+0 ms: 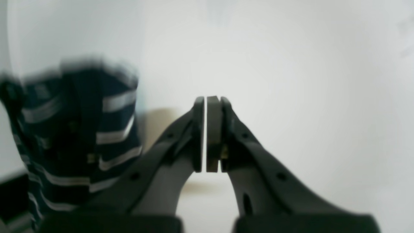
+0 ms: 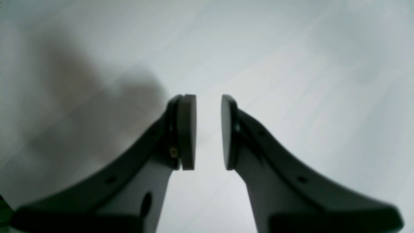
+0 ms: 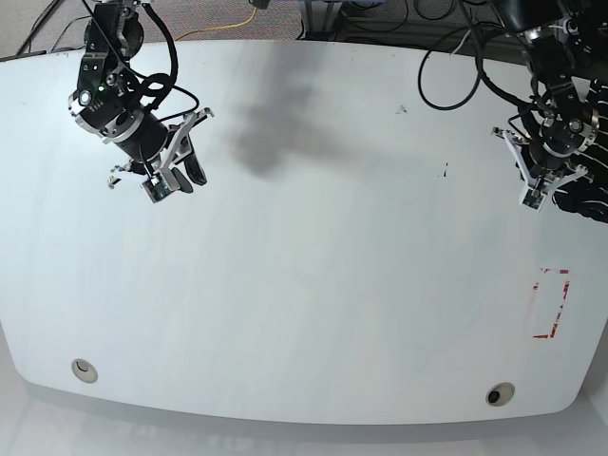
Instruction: Layout the t-shirt on the table in an organized manner, then fold the t-shirt properly
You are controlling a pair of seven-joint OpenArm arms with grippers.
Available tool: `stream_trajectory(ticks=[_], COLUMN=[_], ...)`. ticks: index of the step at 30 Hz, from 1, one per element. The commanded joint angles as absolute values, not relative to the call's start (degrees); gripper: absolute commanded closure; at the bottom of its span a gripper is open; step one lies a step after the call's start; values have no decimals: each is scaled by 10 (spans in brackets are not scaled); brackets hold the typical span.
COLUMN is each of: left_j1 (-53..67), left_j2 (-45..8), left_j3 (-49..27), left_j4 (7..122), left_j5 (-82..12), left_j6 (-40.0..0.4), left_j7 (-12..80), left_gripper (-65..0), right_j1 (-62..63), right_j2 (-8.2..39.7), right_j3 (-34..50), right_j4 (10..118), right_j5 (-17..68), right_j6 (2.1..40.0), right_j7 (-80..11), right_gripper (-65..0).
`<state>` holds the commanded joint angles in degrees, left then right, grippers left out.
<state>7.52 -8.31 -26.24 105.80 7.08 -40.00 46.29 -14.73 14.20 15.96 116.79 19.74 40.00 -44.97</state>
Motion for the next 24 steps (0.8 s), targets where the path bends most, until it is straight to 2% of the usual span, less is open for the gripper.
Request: stream_trajectory(ticks=[4, 9, 11, 14, 17, 24], left_j1=[73, 74, 76, 81, 94, 145], left_j2=[-54, -25, -16, 0, 2, -14], left_j3=[-262, -262, -262, -256, -218, -143], left_j4=[1089, 1096, 1093, 1083, 1062, 1013], left_j5=[71, 71, 73, 73, 74, 90], left_j6=[-400, -398, -378, -328, -269, -148], left_j7=[444, 351, 298, 218, 134, 0], left_gripper=[0, 0, -1, -3, -3, -3], right_j1=[-145, -144, -143, -143, -149, -189], right_j2=[142, 139, 127, 110, 100, 49], right_j3=[160, 157, 157, 160, 161, 220], right_j4=[1169, 1165, 1164, 1154, 1139, 1126], right_j5=[191, 145, 112, 54, 3, -29], right_j6=[400, 400, 400, 400, 400, 400], right_j7=[-432, -363, -331, -271, -208, -96], right_gripper=[-122, -122, -122, -122, -122, -122])
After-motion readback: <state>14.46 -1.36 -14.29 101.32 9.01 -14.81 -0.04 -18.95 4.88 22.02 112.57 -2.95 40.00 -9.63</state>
